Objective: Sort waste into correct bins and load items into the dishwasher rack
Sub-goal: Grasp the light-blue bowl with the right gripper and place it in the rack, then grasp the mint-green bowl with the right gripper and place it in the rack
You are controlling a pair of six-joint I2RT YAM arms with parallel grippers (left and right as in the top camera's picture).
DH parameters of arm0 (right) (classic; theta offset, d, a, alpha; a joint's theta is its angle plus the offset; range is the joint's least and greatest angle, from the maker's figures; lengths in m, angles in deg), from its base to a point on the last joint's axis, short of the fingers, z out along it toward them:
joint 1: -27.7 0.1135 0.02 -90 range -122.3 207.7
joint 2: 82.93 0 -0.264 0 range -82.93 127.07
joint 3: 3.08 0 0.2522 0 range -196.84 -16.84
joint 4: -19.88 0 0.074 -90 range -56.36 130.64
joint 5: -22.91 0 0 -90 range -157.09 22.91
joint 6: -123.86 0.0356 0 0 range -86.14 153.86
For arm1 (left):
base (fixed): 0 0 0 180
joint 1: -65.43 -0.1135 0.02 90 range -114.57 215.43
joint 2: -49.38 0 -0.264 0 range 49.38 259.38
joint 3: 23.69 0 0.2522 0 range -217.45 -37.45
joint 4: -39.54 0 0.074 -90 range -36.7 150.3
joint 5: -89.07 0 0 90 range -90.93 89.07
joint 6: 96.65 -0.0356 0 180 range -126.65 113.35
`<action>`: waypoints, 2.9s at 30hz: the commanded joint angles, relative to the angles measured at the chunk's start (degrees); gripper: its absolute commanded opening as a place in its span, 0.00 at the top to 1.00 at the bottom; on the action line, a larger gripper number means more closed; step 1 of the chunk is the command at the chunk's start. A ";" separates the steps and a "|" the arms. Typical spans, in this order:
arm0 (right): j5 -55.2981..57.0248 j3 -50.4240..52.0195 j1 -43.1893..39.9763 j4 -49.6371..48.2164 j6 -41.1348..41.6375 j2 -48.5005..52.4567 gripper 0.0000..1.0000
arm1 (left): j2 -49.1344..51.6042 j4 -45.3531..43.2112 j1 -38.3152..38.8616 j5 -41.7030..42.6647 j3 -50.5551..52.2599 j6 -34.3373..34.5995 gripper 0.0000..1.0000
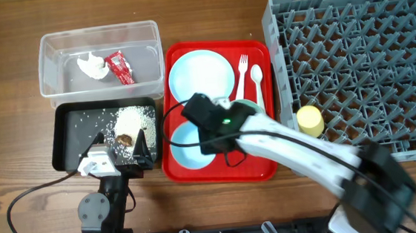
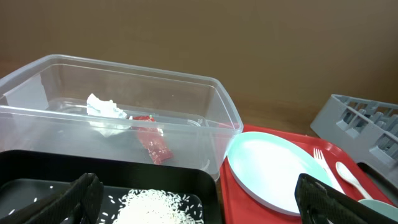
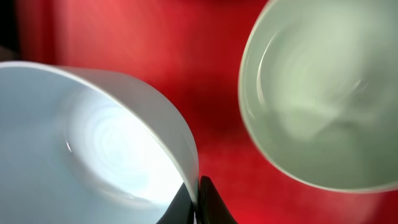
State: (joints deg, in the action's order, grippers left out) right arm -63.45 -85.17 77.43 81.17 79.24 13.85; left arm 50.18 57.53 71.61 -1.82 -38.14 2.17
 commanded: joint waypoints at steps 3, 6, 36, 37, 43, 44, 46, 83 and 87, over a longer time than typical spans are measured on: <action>52.48 -0.55 -1.40 7.41 -10.88 -35.04 0.96 | -0.48 -0.15 -0.57 0.66 0.37 -0.94 0.00; 62.14 -0.55 -12.98 10.14 -10.86 -37.18 0.96 | -0.48 -0.17 -0.57 0.66 0.37 -0.94 0.00; -26.71 -0.55 -33.27 1.70 -38.77 -20.70 0.17 | -0.48 -0.17 -0.57 0.66 0.37 -0.94 0.00; -23.85 -0.55 -29.64 2.49 -37.38 -19.06 0.18 | -0.48 -0.15 -0.57 0.66 0.37 -0.94 0.00; 8.81 -0.55 -22.47 -5.38 -27.08 -1.31 0.33 | -0.48 -0.15 -0.57 0.66 0.37 -0.94 0.00; 9.86 -0.55 -23.34 -7.26 -29.33 1.53 0.37 | -0.48 -0.15 -0.57 0.66 0.37 -0.94 0.00; 6.21 -0.55 -24.26 -7.72 -34.53 5.60 0.46 | -0.48 -0.15 -0.57 0.66 0.37 -0.94 0.00; -6.36 6.75 -24.20 -5.60 -36.02 -4.35 0.96 | -0.48 -0.17 -0.57 0.66 0.37 -0.92 0.00; 14.14 6.08 -24.22 -6.64 -30.01 -27.91 0.96 | -0.48 -0.15 -0.57 0.66 0.37 -0.92 0.00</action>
State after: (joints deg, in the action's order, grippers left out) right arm -66.29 -78.16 53.13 75.18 43.51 -1.13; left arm 50.18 57.35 71.61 -1.62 -38.03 2.17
